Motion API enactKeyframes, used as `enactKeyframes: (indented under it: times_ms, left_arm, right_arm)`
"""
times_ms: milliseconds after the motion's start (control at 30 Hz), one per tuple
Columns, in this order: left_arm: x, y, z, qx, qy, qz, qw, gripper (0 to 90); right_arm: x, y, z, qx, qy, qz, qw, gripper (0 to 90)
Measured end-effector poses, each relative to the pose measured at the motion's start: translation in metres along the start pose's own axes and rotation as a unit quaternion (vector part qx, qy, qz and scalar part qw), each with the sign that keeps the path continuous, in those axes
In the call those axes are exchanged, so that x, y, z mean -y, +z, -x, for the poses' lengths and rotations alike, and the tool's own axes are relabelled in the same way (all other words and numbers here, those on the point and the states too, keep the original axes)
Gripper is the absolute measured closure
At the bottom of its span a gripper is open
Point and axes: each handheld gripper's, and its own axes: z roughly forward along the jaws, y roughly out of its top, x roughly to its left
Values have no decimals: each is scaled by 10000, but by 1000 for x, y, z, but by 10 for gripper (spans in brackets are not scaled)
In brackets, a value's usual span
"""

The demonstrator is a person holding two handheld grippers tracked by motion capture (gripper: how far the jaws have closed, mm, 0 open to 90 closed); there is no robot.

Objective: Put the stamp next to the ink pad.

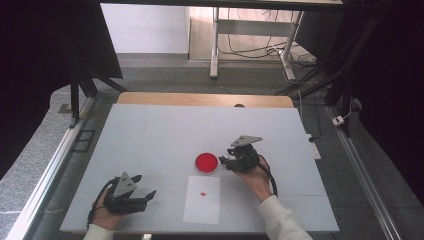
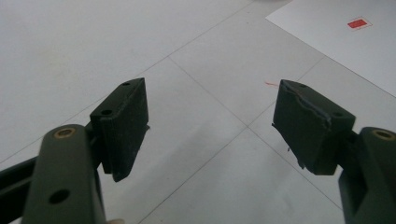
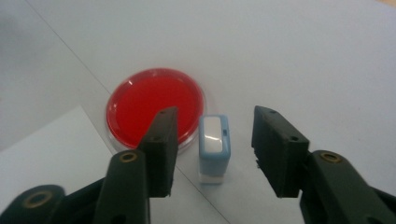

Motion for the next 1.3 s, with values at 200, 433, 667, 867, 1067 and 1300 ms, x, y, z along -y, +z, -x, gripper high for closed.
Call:
enactKeyframes:
  times_ms: [200,433,667,867,1067,1300]
  left_arm:
    - [0,0,-1,-5,-18,5,10000,268]
    - [0,-1,0,8,-8,25,10000,268]
    - [0,-1,0,31,-16,31,10000,268]
    - [0,-1,-1,51,-18,32,10000,268]
    - [0,0,-1,77,-10,39,10000,268]
    - [0,0,0,107,30,42,9999,268]
  right_arm:
    - [2,-10,1,-138,-49,311,9994,457]
    - [5,-23,-3,-147,-198,566,9981,453]
    - [19,-39,-1,11,-184,681,9975,453]
    - [33,-58,5,92,-36,824,9965,453]
    - [49,-77,12,172,-8,965,9952,453]
    - [69,-95,16,217,-58,1076,9939,452]
